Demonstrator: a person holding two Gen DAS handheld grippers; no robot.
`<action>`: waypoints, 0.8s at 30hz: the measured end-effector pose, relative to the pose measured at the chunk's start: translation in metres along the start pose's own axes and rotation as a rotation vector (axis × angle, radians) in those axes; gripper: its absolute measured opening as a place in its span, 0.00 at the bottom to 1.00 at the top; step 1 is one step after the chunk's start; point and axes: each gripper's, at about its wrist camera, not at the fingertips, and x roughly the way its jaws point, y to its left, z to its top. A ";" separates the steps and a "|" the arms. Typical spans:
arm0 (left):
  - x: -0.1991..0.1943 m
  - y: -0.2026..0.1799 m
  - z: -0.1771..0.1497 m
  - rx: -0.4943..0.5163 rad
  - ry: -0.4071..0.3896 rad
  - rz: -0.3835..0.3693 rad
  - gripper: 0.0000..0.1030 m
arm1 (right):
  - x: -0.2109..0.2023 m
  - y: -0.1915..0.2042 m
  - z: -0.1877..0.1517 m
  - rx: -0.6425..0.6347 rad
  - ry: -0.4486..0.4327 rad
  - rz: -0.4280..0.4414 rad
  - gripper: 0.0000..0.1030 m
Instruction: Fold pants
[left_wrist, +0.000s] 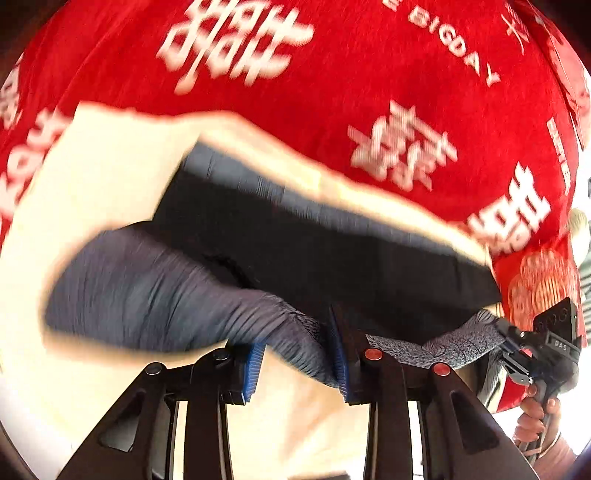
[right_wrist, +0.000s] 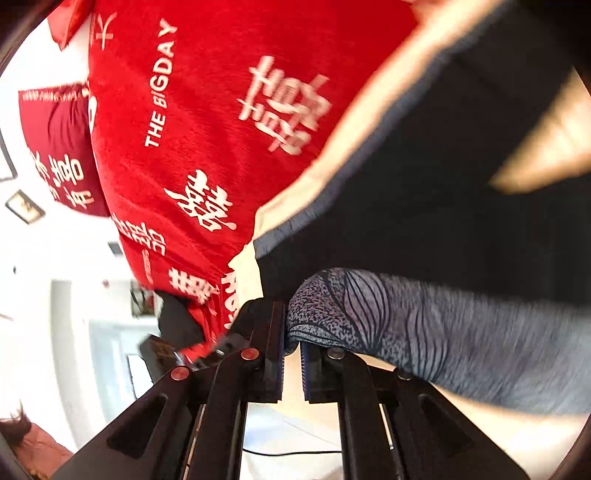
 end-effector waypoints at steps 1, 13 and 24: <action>0.009 -0.002 0.018 -0.003 -0.017 0.011 0.34 | 0.007 0.004 0.022 -0.030 0.025 -0.022 0.10; 0.148 0.009 0.102 0.005 0.059 0.230 0.34 | 0.145 -0.055 0.171 -0.127 0.263 -0.302 0.12; 0.124 0.003 0.081 0.087 0.062 0.485 0.89 | 0.125 0.017 0.135 -0.359 0.277 -0.359 0.43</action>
